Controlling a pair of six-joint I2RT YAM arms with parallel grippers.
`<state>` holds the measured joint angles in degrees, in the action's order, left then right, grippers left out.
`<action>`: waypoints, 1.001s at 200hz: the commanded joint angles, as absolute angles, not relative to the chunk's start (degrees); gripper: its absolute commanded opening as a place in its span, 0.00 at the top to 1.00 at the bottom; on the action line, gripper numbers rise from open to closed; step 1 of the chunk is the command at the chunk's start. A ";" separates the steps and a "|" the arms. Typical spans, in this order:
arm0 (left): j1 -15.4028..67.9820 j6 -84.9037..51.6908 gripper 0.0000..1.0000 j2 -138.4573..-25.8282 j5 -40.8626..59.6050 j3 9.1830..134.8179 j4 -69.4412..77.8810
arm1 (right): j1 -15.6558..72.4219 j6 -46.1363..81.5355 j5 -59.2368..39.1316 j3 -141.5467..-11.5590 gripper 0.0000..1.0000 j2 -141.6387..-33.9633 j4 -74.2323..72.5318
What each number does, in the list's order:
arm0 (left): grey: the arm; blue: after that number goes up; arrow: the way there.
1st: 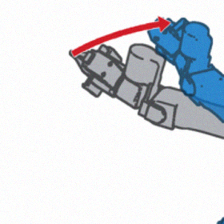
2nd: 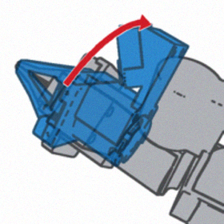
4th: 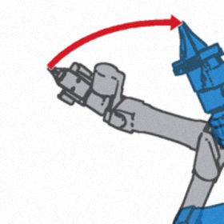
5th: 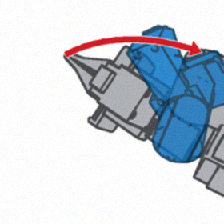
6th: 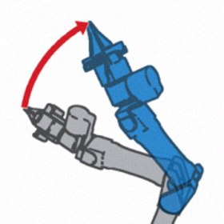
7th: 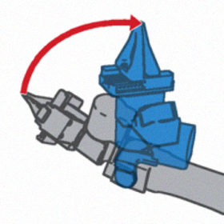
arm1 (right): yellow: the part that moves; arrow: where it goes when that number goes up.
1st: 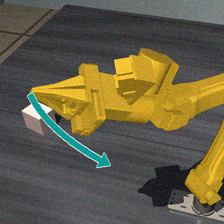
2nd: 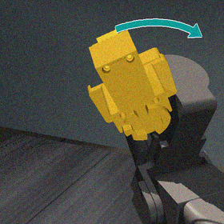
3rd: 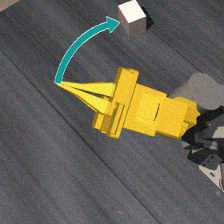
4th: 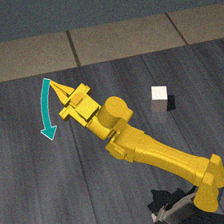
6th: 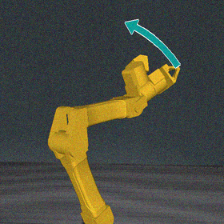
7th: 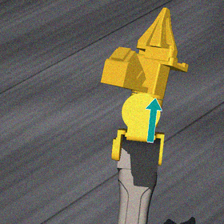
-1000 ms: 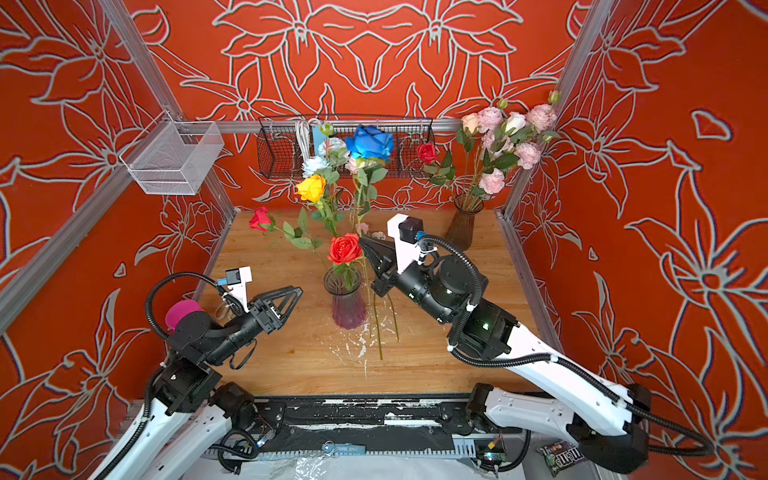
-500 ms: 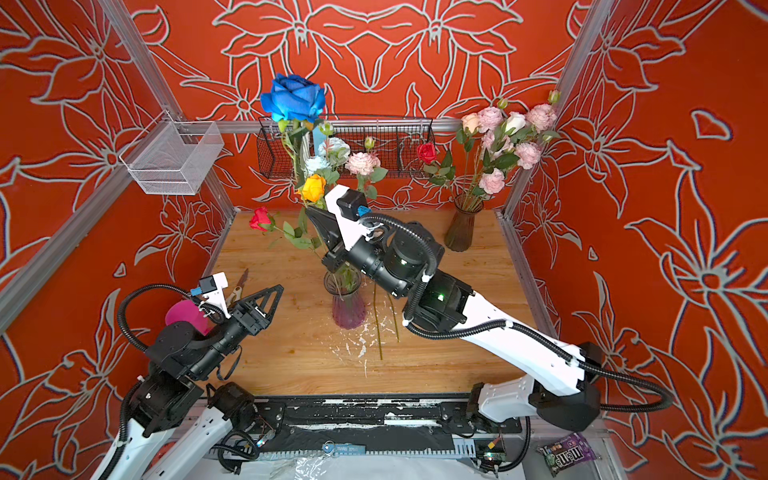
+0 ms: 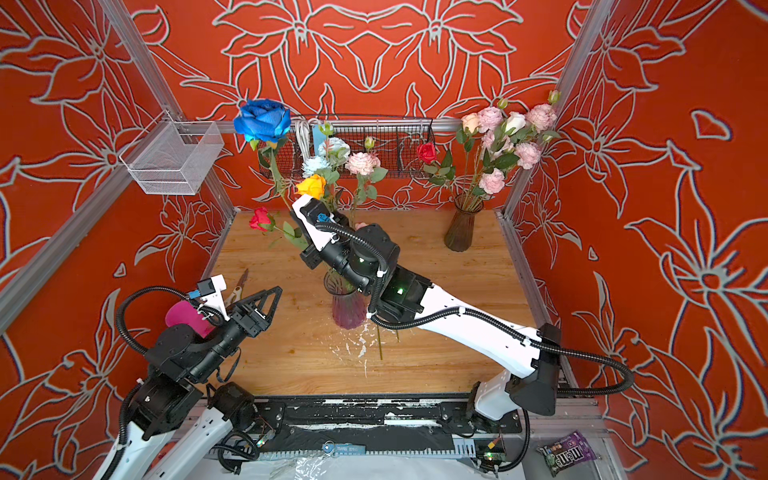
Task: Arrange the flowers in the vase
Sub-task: 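Carry the blue rose over the purple vase and lower its stem in, then open the right gripper and draw it back toward the remaining roses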
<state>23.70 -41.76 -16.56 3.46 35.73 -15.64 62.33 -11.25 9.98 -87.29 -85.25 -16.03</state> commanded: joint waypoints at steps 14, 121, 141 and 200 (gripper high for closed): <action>23.99 -41.22 0.05 -16.00 2.90 34.22 -13.62 | 61.96 -7.88 15.11 -80.51 1.00 -83.88 -19.56; 23.99 -39.80 0.04 -22.37 2.98 31.59 -7.68 | 61.87 -8.09 25.82 -74.90 0.73 -81.36 -17.31; 23.99 -38.94 0.04 -24.99 3.65 32.25 -6.61 | 61.91 -7.83 23.29 -75.21 0.73 -79.90 -16.29; 23.99 -37.45 0.04 -26.92 4.89 34.02 -8.24 | 62.93 -3.39 14.68 -78.88 0.70 -72.61 -6.33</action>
